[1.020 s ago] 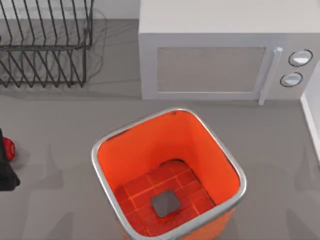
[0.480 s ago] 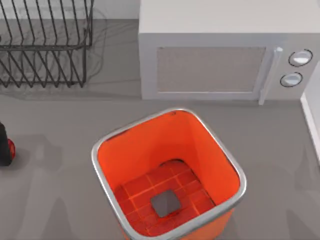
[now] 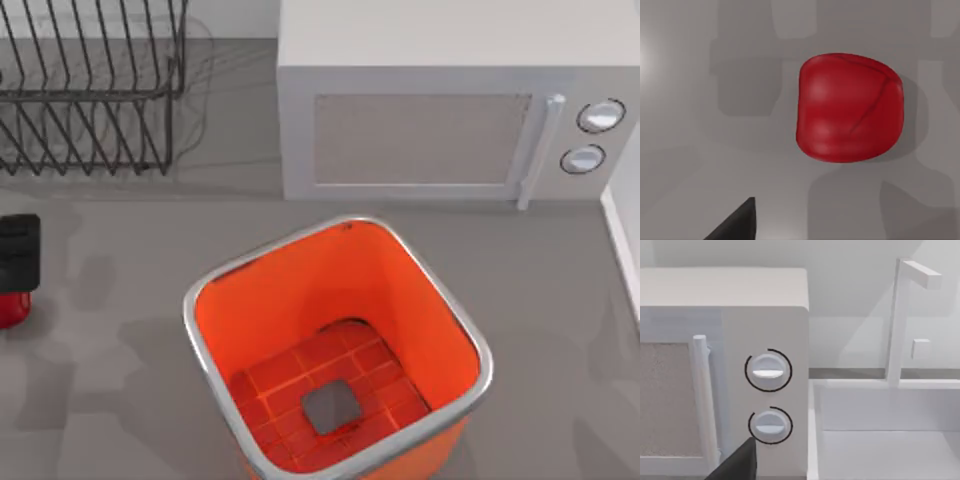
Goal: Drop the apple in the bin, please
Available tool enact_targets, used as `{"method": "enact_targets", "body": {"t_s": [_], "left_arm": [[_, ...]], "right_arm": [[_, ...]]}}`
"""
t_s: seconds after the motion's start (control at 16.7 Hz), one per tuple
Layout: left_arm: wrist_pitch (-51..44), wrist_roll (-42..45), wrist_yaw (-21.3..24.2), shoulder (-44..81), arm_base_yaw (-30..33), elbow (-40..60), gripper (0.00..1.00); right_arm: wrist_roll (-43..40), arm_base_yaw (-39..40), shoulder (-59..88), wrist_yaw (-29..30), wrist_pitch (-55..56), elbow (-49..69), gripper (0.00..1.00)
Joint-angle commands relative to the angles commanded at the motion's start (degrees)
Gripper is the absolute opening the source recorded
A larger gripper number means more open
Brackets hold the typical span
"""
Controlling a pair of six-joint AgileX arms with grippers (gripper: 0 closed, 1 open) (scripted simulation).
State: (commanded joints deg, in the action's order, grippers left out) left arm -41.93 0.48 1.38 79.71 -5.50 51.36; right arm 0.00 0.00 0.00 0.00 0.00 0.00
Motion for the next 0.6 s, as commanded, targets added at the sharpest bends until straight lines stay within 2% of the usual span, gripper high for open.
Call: {"method": "enact_targets", "body": {"t_s": [0.3, 0.6], "left_arm": [[-8.7, 0.2, 0.1, 16.3, -1.3, 12.7, 1.00], [-10.9, 0.3, 0.1, 21.0, -1.6, 16.6, 1.00]], "right_arm": [[0.0, 0.0, 0.0, 0.0, 0.0, 0.0, 1.00], [0.0, 0.0, 0.0, 0.0, 0.0, 0.0, 1.00]]}}
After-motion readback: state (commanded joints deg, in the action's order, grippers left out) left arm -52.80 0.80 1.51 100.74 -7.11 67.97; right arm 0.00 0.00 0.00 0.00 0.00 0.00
